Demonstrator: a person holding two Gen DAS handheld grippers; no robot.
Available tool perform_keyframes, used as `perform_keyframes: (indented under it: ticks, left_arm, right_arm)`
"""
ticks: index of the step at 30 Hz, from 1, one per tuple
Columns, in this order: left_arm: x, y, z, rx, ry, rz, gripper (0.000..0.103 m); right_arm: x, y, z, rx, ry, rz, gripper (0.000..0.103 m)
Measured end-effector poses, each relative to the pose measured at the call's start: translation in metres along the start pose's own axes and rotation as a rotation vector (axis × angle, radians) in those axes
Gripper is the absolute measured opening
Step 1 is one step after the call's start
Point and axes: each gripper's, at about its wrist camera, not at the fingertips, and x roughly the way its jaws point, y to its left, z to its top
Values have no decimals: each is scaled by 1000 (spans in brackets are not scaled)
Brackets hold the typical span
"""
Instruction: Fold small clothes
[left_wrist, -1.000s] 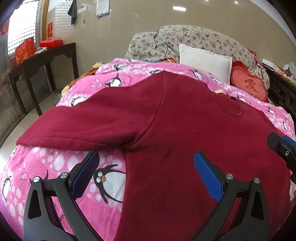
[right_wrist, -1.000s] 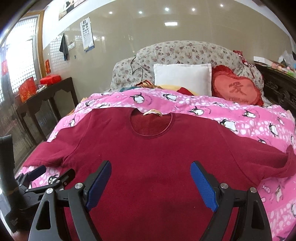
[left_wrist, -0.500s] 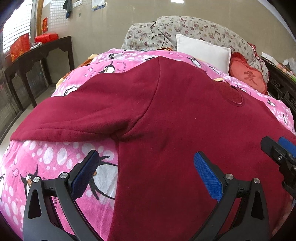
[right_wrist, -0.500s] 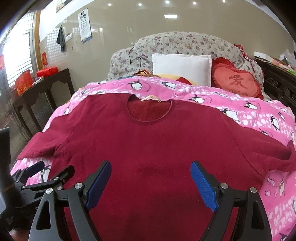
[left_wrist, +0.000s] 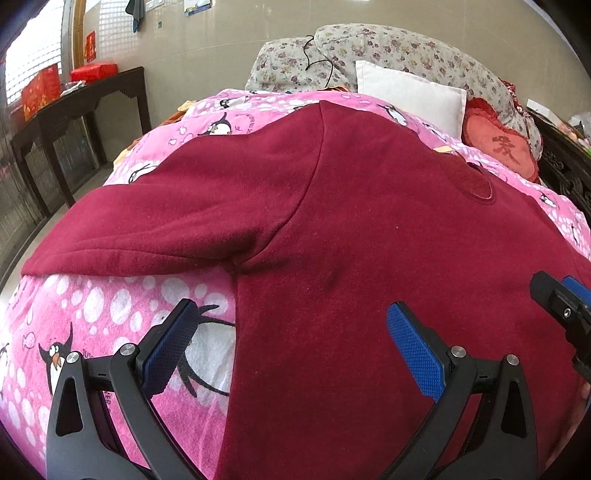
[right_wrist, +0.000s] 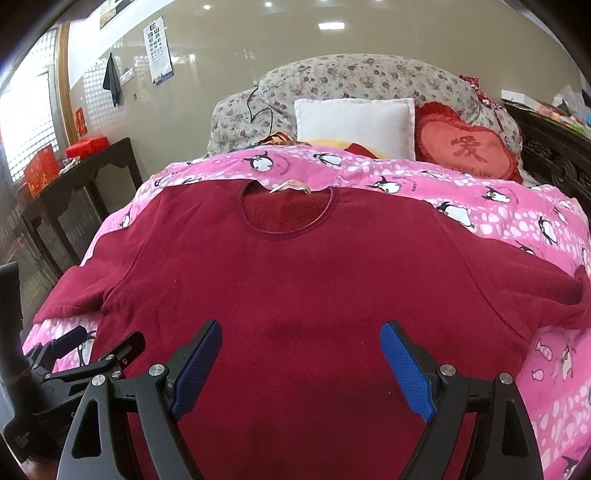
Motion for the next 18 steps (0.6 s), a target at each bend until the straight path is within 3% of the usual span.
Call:
perform_keyframes:
  ticks: [18]
  left_arm:
    - [-1, 5, 1, -21, -8, -21, 102]
  right_arm:
    - [8, -4, -4, 16, 36, -6, 87]
